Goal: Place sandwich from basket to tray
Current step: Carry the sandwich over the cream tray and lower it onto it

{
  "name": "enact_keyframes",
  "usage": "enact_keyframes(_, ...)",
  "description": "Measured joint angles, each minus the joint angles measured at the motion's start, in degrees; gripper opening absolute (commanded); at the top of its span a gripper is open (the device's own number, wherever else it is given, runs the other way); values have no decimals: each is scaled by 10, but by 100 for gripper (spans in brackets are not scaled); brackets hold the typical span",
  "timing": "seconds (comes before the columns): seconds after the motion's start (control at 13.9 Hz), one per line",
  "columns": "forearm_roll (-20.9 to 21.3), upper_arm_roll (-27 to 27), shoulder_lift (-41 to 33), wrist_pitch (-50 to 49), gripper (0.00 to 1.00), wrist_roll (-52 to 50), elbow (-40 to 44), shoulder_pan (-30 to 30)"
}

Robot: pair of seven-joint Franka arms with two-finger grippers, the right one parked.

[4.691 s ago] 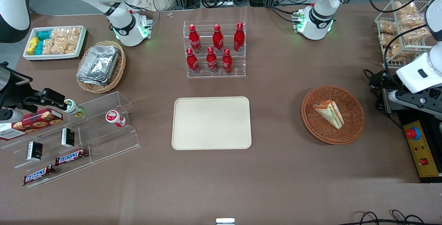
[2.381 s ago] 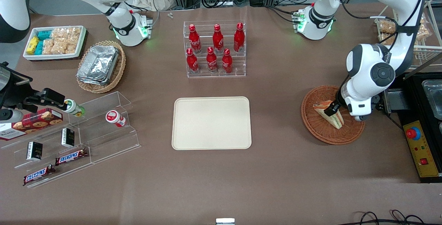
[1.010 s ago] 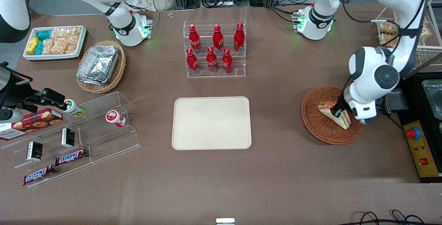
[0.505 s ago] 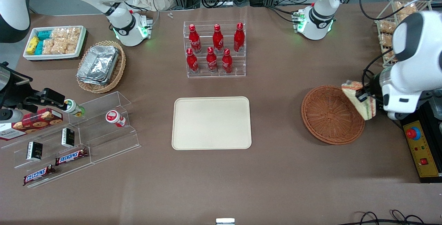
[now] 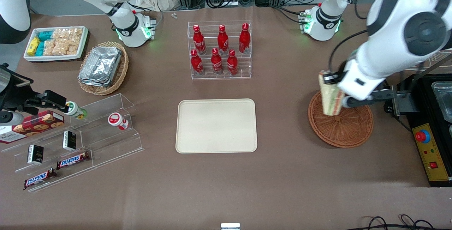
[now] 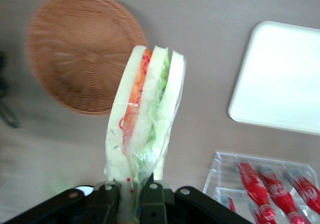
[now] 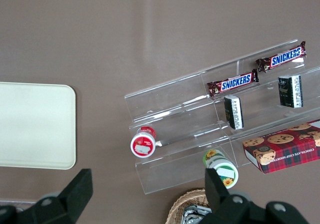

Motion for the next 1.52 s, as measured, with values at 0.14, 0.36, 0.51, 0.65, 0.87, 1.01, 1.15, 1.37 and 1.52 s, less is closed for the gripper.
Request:
enact_keyframes(0.14, -2, -19, 40, 43, 0, 1, -2, -25)
enact_keyframes(0.36, 30, -20, 132, 126, 0, -39, -4, -102)
enact_keyframes(0.51, 65, -20, 194, 177, 0, -72, -4, -138)
enact_keyframes(0.65, 82, -19, 244, 207, 0, -88, -2, -159)
enact_keyframes(0.87, 114, -19, 290, 257, 0, -136, -1, -176)
enact_keyframes(1.01, 120, -19, 310, 291, 0, -165, 1, -177)
enact_keyframes(1.15, 122, -19, 323, 308, 0, -177, 4, -181)
enact_keyframes(1.37, 124, -7, 332, 321, 20, -190, 12, -203)
enact_keyframes(1.52, 124, 7, 334, 321, 100, -194, 16, -218)
